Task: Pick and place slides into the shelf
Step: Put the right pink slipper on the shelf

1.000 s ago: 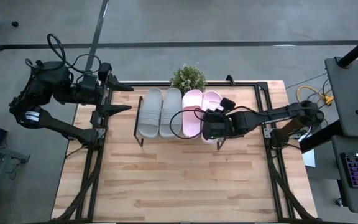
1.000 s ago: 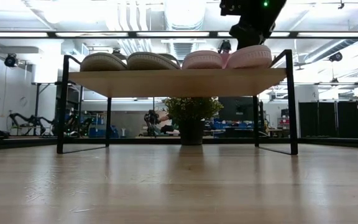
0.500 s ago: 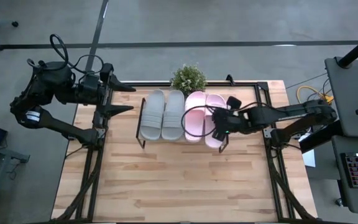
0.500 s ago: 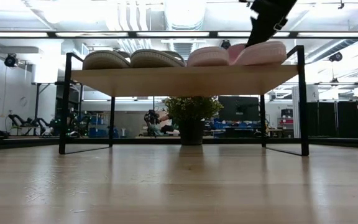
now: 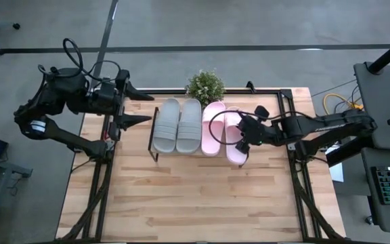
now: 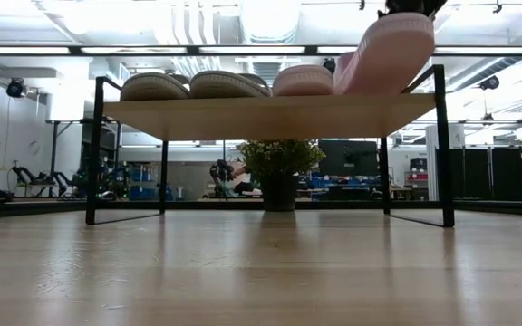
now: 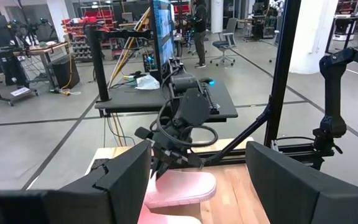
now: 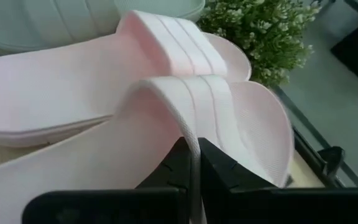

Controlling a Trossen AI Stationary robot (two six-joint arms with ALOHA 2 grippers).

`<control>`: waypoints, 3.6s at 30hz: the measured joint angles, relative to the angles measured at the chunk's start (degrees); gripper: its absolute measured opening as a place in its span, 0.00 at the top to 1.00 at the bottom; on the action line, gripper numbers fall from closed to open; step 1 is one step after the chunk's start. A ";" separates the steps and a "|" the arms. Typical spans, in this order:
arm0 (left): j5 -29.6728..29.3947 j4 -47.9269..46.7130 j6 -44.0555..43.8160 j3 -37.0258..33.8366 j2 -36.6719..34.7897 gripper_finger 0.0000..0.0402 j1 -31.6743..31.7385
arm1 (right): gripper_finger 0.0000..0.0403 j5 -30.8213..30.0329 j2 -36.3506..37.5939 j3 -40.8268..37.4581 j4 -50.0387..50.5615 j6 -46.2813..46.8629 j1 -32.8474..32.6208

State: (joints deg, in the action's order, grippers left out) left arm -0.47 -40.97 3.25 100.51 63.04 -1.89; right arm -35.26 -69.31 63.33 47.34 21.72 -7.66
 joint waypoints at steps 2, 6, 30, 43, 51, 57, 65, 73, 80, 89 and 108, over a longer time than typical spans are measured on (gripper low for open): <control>0.00 -0.01 0.00 0.00 0.29 0.39 0.00 | 0.98 -0.47 -0.08 -1.83 -2.19 0.38 -0.02; 0.00 -0.02 -0.02 0.00 0.66 0.39 0.00 | 0.98 -3.58 -0.19 -5.31 -5.93 1.64 -0.07; 0.00 -0.04 0.00 0.07 0.32 0.39 0.00 | 0.98 -6.31 -0.11 -3.12 -4.40 2.87 0.17; 0.02 -0.07 0.00 0.11 0.25 0.39 0.00 | 0.88 -5.27 -0.03 -7.41 -7.11 4.90 0.02; 0.02 -0.05 -0.02 0.11 0.34 0.39 -0.02 | 0.66 -4.80 -0.10 -6.15 -5.43 3.34 0.02; 0.02 -0.07 -0.04 0.11 0.42 0.39 -0.02 | 0.52 -4.62 -0.12 -4.17 -2.93 1.10 0.02; 0.18 -0.09 -1.58 0.11 0.42 0.39 -0.02 | 0.64 -5.49 -0.15 -3.65 -2.58 -3.44 0.09; 0.82 -0.43 -2.91 0.11 0.42 0.39 -0.02 | 0.95 -5.10 -0.12 -3.63 -3.16 -6.91 0.07; 0.83 -0.42 -2.90 0.11 0.43 0.39 0.02 | 0.97 -5.10 0.33 -3.54 -3.28 -9.34 0.07; 0.81 -0.44 -2.90 0.11 0.55 0.39 0.02 | 0.97 -4.93 0.60 0.73 1.52 -12.79 0.24; 0.74 -0.25 -2.93 0.07 0.55 0.39 -0.02 | 0.94 -2.24 1.13 -1.80 -0.29 -11.65 1.05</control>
State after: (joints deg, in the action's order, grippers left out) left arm 0.27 -41.22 0.32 100.57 63.59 -1.91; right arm -37.49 -68.17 61.53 47.04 10.07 -6.61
